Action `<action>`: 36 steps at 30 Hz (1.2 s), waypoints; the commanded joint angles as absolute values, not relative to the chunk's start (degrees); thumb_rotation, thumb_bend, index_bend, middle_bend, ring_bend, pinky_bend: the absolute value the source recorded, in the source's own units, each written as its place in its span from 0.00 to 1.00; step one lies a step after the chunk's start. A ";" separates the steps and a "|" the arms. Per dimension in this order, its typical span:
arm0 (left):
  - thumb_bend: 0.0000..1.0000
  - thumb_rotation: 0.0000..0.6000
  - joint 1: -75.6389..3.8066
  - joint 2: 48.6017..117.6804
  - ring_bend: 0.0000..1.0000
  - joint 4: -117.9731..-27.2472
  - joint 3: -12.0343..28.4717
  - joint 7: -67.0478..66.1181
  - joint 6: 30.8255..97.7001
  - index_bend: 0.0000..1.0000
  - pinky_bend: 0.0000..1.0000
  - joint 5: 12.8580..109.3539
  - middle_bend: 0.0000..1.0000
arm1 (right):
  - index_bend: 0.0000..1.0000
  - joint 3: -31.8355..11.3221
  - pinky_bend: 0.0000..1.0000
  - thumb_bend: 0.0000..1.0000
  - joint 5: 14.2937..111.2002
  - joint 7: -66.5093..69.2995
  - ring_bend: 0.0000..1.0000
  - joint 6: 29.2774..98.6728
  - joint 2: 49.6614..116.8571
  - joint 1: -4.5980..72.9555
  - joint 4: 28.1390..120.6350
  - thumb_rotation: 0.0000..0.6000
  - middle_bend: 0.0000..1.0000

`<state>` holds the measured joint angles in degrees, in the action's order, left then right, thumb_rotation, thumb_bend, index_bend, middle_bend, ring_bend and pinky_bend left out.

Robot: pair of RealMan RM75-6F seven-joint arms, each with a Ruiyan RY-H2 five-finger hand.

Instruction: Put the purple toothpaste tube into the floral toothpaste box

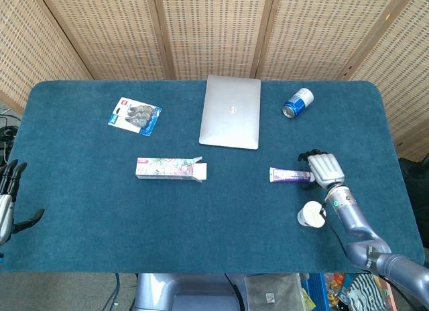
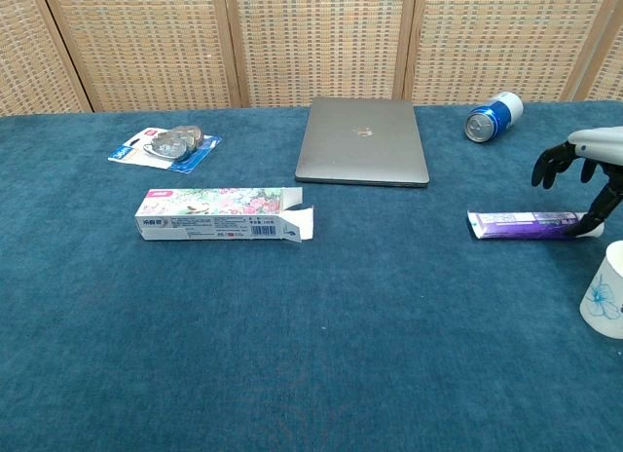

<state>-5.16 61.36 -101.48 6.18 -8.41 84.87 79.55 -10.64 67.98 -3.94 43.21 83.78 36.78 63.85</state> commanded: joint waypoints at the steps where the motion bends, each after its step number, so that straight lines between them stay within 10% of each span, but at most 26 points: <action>1: 0.24 1.00 -5.18 61.26 0.00 -101.53 6.16 -8.22 84.82 0.00 0.00 79.49 0.00 | 0.31 -10.45 0.30 0.17 67.77 -4.22 0.23 42.99 84.42 37.16 63.33 1.00 0.33; 36: 0.24 1.00 -7.96 61.29 0.00 -101.02 6.80 -8.59 81.58 0.00 0.00 78.46 0.00 | 0.58 -7.72 0.50 0.48 74.44 3.34 0.44 44.75 85.75 38.12 59.07 1.00 0.58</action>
<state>-7.05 61.16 -101.37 6.45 -8.24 82.52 78.21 -8.09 72.99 2.27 43.29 87.29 38.61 57.41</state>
